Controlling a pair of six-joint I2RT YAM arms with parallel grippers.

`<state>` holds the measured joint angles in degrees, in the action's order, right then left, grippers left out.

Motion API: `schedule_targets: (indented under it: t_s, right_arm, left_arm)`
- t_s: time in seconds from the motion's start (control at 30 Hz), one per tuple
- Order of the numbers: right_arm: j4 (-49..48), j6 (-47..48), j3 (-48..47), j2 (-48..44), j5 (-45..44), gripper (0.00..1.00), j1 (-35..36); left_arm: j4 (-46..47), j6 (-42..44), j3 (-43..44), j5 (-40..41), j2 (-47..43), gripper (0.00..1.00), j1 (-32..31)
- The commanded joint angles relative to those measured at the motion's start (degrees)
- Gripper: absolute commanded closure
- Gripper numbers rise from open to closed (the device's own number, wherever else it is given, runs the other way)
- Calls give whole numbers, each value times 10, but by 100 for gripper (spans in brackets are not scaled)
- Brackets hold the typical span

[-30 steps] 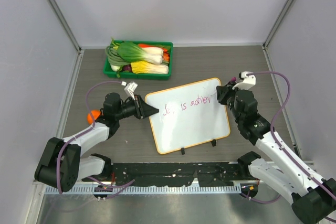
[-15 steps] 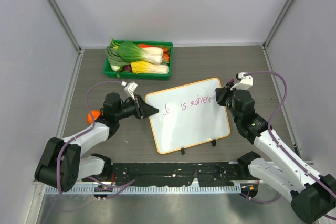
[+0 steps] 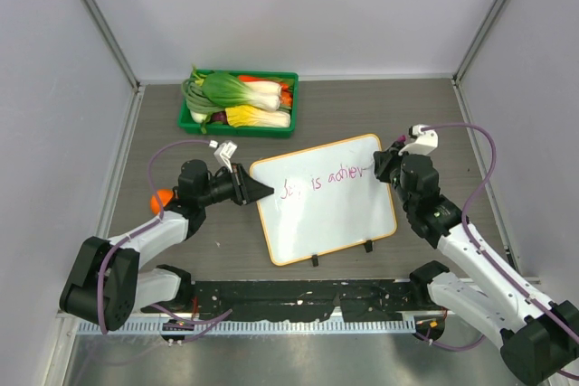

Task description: Write a sentence on the whiteboard

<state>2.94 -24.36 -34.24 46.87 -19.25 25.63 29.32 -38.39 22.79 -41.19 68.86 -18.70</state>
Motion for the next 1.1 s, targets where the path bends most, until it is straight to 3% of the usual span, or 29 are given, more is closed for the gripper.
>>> schedule_targets:
  t_s: [0.0,1.07]
  right_arm:
    - [1,7,-7,-1,-32,99,-9]
    - [-50,-10,-14,17,13,99,-10]
  left_arm:
    - [-45,96,-16,74,11,100,-1]
    - [-46,95,-16,74,10,100,-1]
